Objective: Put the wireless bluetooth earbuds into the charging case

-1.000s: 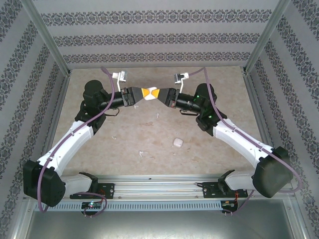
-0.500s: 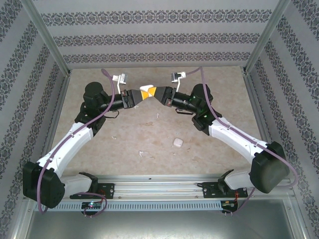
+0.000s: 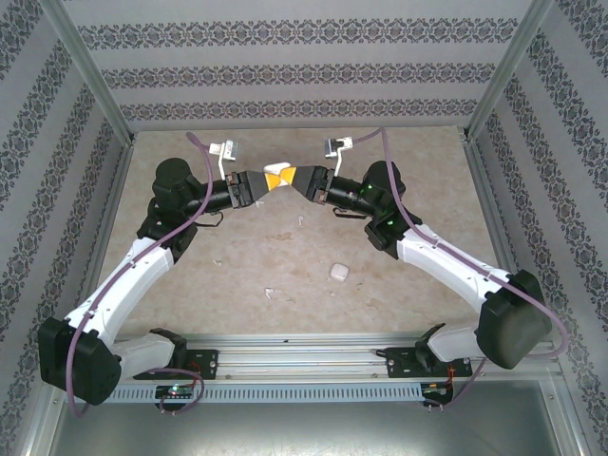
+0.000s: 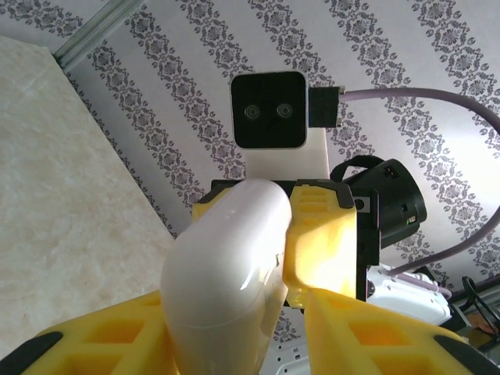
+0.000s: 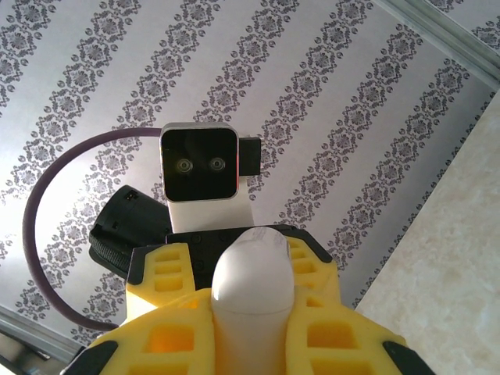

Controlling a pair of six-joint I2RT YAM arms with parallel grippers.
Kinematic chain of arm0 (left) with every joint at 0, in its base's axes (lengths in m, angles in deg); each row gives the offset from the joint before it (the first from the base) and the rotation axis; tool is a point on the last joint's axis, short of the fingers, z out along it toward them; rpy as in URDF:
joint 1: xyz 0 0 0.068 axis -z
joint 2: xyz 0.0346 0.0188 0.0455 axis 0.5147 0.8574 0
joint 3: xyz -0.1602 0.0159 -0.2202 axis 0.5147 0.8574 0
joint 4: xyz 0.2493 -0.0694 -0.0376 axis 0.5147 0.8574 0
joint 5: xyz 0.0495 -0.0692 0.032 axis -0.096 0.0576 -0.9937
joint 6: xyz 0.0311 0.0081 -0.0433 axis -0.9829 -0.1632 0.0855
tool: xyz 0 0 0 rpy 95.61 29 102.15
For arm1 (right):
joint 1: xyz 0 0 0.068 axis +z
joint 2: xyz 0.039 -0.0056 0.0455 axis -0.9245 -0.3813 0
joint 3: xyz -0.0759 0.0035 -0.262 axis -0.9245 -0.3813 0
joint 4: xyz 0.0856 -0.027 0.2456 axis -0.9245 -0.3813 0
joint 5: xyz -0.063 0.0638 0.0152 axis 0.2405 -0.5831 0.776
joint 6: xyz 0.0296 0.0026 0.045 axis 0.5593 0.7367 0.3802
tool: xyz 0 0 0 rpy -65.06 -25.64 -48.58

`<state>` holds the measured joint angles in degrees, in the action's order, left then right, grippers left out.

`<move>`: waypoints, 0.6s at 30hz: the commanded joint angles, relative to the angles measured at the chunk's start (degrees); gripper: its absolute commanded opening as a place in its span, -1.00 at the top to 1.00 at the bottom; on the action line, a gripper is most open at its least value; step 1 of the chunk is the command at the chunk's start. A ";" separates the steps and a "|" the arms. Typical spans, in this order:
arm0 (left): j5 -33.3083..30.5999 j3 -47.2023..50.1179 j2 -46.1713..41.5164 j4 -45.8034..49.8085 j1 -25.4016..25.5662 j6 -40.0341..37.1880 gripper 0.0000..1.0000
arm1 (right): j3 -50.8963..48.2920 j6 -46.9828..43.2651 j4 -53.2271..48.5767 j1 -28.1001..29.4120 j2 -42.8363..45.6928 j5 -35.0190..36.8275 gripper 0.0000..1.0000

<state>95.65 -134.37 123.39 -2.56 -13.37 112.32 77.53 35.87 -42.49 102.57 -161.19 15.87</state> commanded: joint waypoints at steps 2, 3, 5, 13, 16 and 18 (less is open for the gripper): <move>-1.05 0.55 -0.88 -5.65 -0.09 2.22 0.21 | -0.79 -0.97 0.83 -0.57 2.05 0.65 0.94; -1.03 0.69 -0.80 -6.45 -0.11 2.84 0.22 | -0.79 -0.95 0.91 -0.66 1.99 0.59 0.95; -1.19 0.84 -0.83 -7.14 -0.10 3.48 0.25 | -0.79 -0.83 0.97 -0.62 1.99 0.59 0.95; -1.45 0.87 -0.34 -8.46 -0.05 3.82 0.52 | -1.02 -0.59 1.20 -0.40 1.66 -0.01 0.94; -0.94 1.89 -0.27 -12.09 -0.11 3.50 0.71 | -0.66 -0.66 1.12 -0.40 1.14 -0.62 0.91; -1.52 2.98 -1.17 -13.72 -0.07 1.39 0.84 | -0.39 -0.96 0.37 -0.49 0.95 -0.96 0.82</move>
<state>94.69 -132.64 123.43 -9.18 -13.37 116.38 77.48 35.85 -41.37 102.20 -160.30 15.74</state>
